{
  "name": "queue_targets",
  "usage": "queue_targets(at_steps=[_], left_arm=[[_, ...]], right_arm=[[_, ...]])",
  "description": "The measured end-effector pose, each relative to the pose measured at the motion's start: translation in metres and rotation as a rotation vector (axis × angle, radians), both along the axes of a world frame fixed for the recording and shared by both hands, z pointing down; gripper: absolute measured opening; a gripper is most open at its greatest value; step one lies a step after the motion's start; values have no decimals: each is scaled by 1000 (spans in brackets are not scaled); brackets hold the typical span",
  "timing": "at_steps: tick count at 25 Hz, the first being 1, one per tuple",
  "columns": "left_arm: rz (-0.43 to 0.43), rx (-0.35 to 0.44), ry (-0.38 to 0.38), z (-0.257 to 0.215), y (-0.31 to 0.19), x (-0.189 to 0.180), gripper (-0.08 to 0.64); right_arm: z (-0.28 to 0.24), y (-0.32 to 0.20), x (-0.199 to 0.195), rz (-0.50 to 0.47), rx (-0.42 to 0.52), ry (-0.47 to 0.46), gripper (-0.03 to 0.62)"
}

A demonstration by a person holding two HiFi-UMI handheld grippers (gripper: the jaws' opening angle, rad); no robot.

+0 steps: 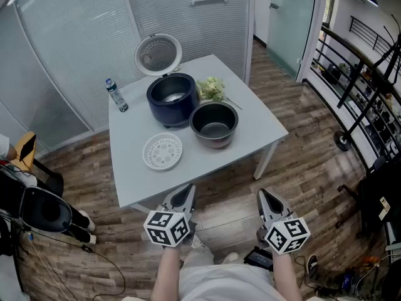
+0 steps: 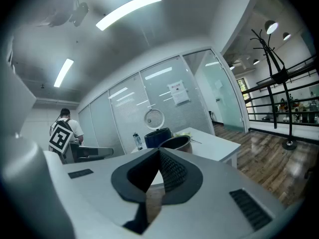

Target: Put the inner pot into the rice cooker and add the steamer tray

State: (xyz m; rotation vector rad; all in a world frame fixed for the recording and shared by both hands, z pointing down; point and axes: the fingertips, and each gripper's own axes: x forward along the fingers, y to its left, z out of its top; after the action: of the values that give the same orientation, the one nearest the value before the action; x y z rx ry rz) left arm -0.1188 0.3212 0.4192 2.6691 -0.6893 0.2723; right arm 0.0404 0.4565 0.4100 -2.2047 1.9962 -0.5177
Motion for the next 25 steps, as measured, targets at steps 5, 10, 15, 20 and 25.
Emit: queue_targets(at_steps=[5,10,15,20,25], left_arm=[[-12,-18,13,2,8,3,9],[-39,-28,24,2,8,4,9],[-6,-53,54,-2,14,16,31],[-7,-45,69,-4,11,30,233],[-18,-53,66,4,5,38,233]], right_arm=[[3,5,4,-10,-1,-15,15],[3,10,6,-30,21,-47,15],[8,13,8,-98,6,-91,47],[5,12,24,-104,4,-115,196],[13,10,46,-76,-3,-142,199]])
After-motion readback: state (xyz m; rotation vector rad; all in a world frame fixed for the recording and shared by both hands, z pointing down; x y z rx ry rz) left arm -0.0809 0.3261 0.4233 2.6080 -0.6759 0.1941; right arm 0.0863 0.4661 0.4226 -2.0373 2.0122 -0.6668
